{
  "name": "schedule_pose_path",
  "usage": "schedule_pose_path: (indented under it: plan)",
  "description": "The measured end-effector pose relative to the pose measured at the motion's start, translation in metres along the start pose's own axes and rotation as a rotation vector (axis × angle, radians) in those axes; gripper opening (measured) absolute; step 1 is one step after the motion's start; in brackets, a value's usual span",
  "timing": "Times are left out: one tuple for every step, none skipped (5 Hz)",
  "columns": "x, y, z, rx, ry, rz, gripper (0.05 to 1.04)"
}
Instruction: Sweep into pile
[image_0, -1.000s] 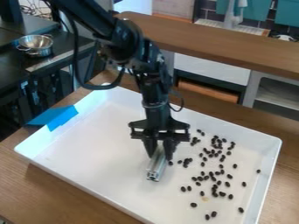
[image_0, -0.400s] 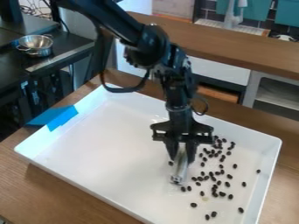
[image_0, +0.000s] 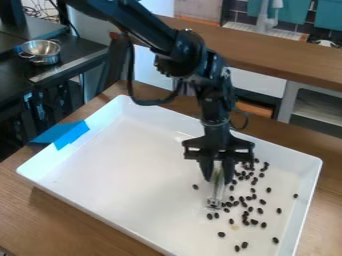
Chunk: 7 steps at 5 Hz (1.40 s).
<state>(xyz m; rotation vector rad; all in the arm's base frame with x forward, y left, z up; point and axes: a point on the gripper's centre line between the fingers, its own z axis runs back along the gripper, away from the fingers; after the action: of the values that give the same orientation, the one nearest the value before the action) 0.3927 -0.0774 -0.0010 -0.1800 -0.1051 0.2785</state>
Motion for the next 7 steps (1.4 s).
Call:
schedule_pose_path:
  plan:
    - [-0.001, -0.015, -0.003, -0.006, 0.027, 0.014, 0.376]
    - [-0.004, -0.033, -0.006, -0.016, 0.040, 0.018, 0.376]
    - [-0.007, -0.050, -0.009, -0.025, 0.057, 0.029, 0.376]
    - [-0.007, -0.065, -0.012, -0.032, 0.075, 0.048, 0.376]
    - [-0.006, -0.072, -0.011, -0.043, 0.093, 0.077, 0.376]
    - [-0.010, -0.071, -0.007, -0.073, 0.134, 0.091, 0.376]
    - [-0.002, -0.057, 0.029, -0.143, 0.138, 0.121, 0.376]
